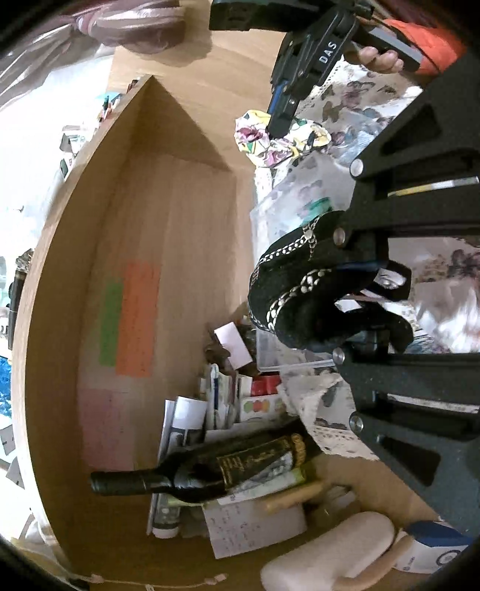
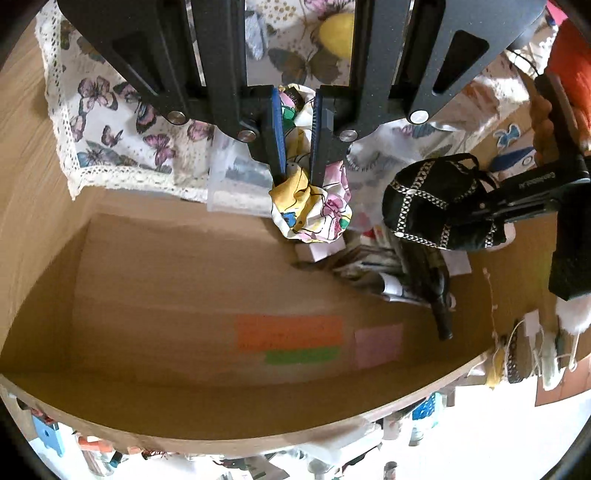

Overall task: Organize soft objects
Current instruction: 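Lower black bag into box with left tool while right tool drops scrunchie in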

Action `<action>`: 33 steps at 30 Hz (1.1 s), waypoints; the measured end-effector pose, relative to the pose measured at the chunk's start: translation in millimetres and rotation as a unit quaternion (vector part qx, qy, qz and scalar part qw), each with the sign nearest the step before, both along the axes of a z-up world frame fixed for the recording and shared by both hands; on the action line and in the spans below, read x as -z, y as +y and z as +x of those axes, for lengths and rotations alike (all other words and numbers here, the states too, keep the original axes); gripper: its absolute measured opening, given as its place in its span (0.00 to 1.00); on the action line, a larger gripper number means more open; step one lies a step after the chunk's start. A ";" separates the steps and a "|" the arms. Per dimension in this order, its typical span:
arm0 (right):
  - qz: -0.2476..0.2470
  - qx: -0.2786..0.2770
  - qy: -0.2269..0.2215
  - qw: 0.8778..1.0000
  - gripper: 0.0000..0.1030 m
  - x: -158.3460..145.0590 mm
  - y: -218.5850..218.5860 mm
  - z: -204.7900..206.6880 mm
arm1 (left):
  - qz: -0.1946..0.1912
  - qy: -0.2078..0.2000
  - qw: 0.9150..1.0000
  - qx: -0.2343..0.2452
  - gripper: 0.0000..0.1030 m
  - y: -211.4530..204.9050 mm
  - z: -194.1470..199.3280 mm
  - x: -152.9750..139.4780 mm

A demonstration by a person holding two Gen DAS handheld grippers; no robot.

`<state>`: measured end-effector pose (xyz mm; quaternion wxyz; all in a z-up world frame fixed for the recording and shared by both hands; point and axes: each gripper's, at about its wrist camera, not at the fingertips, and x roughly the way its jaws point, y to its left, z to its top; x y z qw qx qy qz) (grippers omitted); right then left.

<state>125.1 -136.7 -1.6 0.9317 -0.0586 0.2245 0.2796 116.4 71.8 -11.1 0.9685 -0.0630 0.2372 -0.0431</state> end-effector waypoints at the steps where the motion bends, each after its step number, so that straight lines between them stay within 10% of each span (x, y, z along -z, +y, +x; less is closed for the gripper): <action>1: 0.000 0.001 -0.001 1.000 0.11 -0.6 1.3 2.5 | 0.000 0.001 1.000 -0.002 0.19 -0.4 4.9 0.4; 26: -0.115 0.013 0.084 0.990 0.11 66.4 57.2 78.5 | 0.028 0.129 0.991 0.010 0.22 -28.2 90.7 72.2; 33: -0.099 0.017 0.097 0.990 0.37 64.4 50.8 76.9 | 0.014 0.128 0.992 0.013 0.53 -25.9 82.4 63.9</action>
